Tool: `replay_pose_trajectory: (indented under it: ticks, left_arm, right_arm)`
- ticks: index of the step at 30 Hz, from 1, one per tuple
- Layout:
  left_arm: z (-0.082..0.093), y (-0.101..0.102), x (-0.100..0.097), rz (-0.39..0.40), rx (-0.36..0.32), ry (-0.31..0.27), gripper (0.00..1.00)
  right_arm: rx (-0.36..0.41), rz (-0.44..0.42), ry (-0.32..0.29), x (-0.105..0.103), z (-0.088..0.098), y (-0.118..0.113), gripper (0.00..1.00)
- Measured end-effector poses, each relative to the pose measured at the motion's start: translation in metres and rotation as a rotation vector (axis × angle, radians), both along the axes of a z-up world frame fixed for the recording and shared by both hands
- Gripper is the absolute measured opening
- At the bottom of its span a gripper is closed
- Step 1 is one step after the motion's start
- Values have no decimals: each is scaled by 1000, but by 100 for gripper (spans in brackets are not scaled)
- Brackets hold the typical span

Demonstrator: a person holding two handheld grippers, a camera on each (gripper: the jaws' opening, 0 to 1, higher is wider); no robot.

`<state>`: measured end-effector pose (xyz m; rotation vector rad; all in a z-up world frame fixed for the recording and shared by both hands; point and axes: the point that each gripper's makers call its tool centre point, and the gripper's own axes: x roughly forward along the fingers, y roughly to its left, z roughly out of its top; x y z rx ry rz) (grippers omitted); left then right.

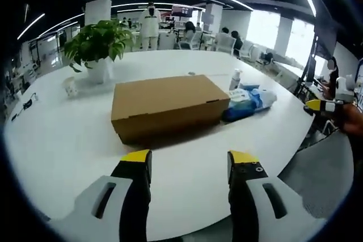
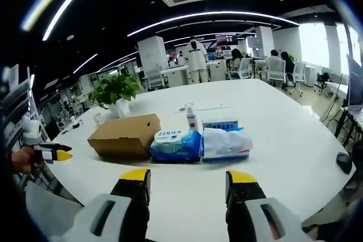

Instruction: Operate the shoe box by opening the lid, removing the specified soft item, and placing it in the target area until the item is outside and the box remains undamaged.

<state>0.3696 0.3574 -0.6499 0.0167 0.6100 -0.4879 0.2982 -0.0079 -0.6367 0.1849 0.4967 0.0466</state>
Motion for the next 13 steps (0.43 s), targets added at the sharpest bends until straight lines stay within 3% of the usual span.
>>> replay_pose_trajectory:
  ticks: [13]
  left_arm:
    - [-2,1,-3,11,-7,8,54]
  right_arm:
    - [-4,-14,-2,-1,-1,-2,51]
